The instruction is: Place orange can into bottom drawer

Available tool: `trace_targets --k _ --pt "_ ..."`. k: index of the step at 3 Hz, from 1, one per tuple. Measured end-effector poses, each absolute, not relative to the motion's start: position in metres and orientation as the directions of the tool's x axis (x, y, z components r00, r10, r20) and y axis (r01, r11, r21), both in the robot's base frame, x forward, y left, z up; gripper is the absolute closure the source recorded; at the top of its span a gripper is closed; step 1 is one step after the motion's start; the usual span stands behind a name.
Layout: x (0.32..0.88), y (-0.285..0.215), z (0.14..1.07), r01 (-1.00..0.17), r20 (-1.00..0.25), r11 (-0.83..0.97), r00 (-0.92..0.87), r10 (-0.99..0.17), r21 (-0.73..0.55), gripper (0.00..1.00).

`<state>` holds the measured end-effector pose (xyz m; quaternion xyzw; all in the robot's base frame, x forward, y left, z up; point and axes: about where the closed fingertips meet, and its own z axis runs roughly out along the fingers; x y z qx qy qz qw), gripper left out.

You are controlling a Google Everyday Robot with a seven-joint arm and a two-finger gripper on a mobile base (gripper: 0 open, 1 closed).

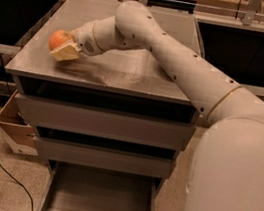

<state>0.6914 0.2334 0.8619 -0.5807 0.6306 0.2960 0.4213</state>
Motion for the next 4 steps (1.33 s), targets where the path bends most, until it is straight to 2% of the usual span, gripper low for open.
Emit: trace_targets --k 1,2,3,4 --pt "0.666 0.208 0.881 -0.975 -0.883 0.169 0.049 -0.467 -0.144 0.89" --pt "0.628 0.169 0.890 -0.974 -0.889 0.170 0.060 -0.454 -0.153 1.00" --pt "0.585 0.125 0.889 -0.978 -0.885 0.147 0.062 -0.462 -0.145 1.00" --pt "0.585 0.131 0.888 -0.980 -0.884 0.137 0.065 -0.463 -0.144 1.00"
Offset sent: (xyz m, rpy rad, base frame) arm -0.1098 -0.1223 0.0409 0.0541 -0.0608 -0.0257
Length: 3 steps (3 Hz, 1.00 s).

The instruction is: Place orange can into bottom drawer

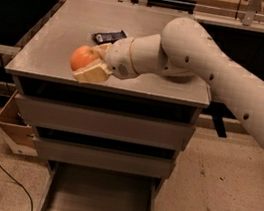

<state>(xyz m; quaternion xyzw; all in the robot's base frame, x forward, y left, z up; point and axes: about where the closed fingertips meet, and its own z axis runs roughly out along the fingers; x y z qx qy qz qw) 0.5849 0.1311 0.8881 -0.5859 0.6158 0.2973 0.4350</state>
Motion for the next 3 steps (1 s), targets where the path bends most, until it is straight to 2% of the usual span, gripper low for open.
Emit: trace_targets --k 1,3 --pt "0.582 0.140 0.882 -0.985 -0.880 0.108 0.068 -0.469 -0.134 1.00" --pt "0.521 0.103 0.819 -0.993 -0.787 0.104 -0.014 -0.617 -0.064 1.00"
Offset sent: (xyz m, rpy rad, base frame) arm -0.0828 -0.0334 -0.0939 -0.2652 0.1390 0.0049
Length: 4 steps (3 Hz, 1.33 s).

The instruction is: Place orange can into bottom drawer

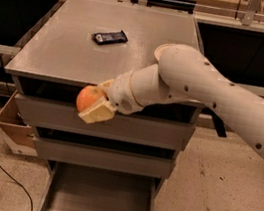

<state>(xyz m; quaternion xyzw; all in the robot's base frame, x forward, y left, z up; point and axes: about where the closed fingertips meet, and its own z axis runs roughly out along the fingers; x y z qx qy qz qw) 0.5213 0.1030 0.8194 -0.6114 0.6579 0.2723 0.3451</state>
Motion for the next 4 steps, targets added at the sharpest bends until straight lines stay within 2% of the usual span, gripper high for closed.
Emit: trace_targets --k 2,4 --pt "0.468 0.060 0.730 -0.999 -0.686 0.043 -0.053 -0.726 0.032 1.00" --pt "0.469 0.060 0.704 -0.998 -0.677 0.040 -0.066 -0.733 0.054 1.00"
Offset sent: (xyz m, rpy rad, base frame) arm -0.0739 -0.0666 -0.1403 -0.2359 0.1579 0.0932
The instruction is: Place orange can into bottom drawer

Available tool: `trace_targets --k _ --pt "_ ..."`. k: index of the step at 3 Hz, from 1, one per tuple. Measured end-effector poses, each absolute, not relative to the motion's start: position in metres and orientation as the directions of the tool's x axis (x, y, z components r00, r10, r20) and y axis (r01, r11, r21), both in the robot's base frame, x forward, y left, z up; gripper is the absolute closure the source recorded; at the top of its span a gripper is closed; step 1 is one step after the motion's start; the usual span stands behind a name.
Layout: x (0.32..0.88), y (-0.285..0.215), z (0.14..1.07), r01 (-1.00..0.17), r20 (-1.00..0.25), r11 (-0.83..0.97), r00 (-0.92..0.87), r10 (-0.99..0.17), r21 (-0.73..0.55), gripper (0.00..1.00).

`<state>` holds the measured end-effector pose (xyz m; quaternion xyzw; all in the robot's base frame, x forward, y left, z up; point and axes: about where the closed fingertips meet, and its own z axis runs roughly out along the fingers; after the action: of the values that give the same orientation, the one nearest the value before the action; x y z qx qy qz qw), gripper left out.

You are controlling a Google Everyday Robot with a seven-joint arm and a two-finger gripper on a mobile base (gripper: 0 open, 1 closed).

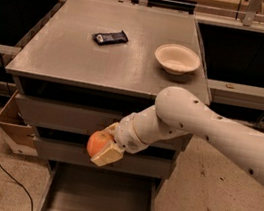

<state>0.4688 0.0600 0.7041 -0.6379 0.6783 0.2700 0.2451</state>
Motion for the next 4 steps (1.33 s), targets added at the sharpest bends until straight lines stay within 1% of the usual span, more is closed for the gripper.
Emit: trace_targets --k 2,4 --pt "0.472 0.068 0.604 -0.992 -0.643 0.022 -0.098 -0.760 0.125 1.00" --pt "0.454 0.072 0.502 -0.986 -0.631 -0.014 -0.096 -0.770 0.167 1.00"
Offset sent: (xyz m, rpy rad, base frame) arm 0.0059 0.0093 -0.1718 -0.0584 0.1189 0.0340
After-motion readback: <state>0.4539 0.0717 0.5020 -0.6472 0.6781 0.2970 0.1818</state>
